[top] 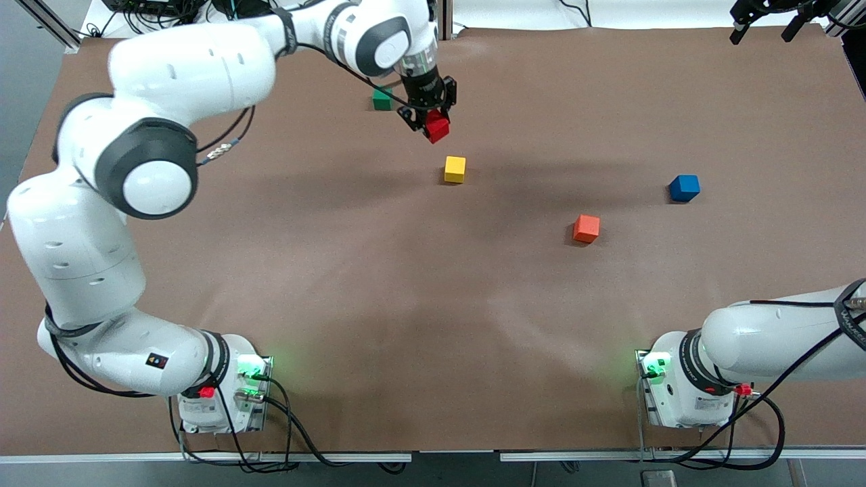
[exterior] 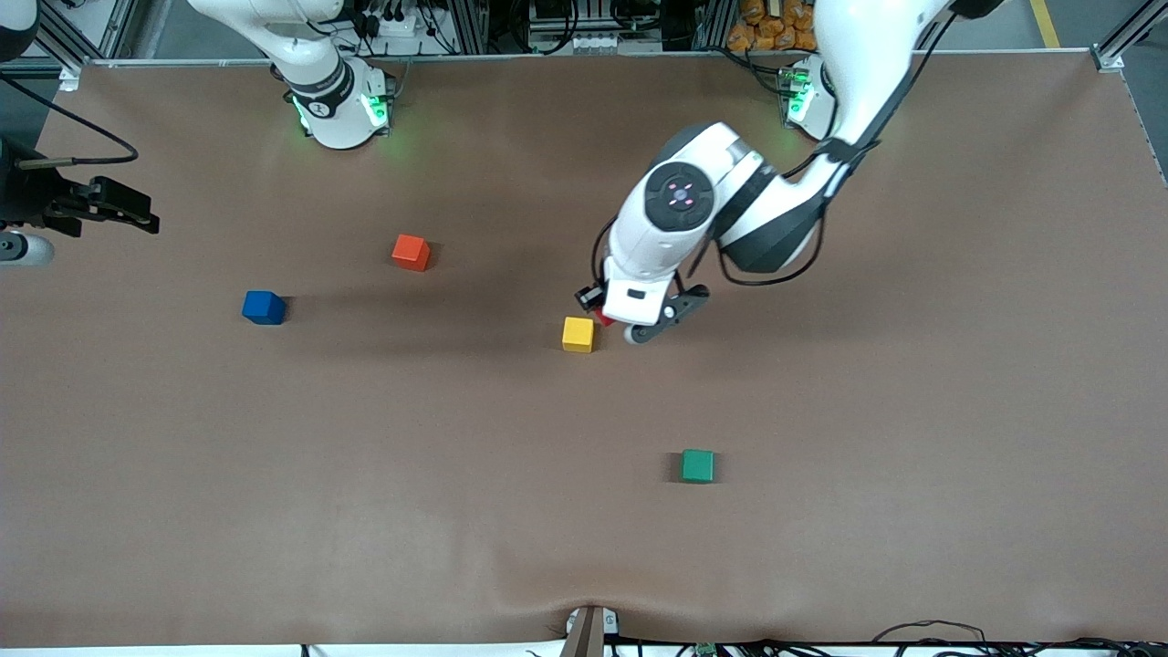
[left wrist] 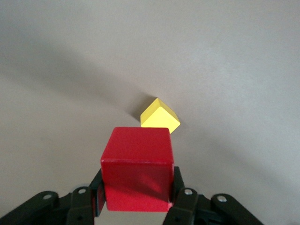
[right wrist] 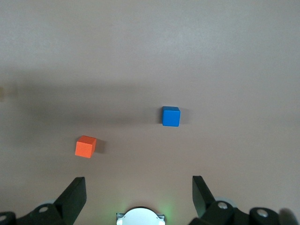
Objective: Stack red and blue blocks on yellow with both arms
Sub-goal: 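Carry the red cube with the left gripper over the yellow cube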
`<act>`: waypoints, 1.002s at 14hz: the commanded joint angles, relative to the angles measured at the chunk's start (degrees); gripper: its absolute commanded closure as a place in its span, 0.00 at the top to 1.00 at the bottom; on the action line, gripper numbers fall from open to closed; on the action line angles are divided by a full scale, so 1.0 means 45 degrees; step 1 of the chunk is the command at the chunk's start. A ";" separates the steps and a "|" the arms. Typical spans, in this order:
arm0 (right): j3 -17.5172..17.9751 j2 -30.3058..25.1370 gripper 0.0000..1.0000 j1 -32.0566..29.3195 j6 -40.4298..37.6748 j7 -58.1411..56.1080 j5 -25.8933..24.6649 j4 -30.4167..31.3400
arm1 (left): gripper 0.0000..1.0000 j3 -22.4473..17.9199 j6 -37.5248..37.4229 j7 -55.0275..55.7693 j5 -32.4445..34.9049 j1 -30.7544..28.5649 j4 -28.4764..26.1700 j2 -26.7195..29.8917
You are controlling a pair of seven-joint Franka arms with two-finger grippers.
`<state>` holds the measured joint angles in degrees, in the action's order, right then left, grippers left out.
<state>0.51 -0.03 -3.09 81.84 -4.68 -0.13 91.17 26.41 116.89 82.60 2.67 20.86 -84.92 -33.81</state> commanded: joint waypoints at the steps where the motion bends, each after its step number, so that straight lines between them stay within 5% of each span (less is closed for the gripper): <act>1: 0.0024 0.0182 1.00 -0.0037 -0.0237 0.0043 0.0126 -0.0339 | 0.00 -0.1410 0.0154 0.1812 0.0070 0.1569 0.0706 -0.0591; 8: 0.0024 0.0182 1.00 -0.0076 -0.0237 0.0024 0.0166 -0.0339 | 0.00 -0.1923 0.2284 0.6248 -0.0009 0.2218 0.0726 -0.1842; 14: 0.0024 0.0201 1.00 -0.0095 -0.0237 0.0024 0.0166 -0.0320 | 0.00 -0.1942 0.3730 0.7755 0.0011 0.2375 0.0511 -0.2115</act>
<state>0.47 0.18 -3.12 81.81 -4.68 -0.10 91.13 18.27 132.00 115.05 2.68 30.89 -83.31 -42.48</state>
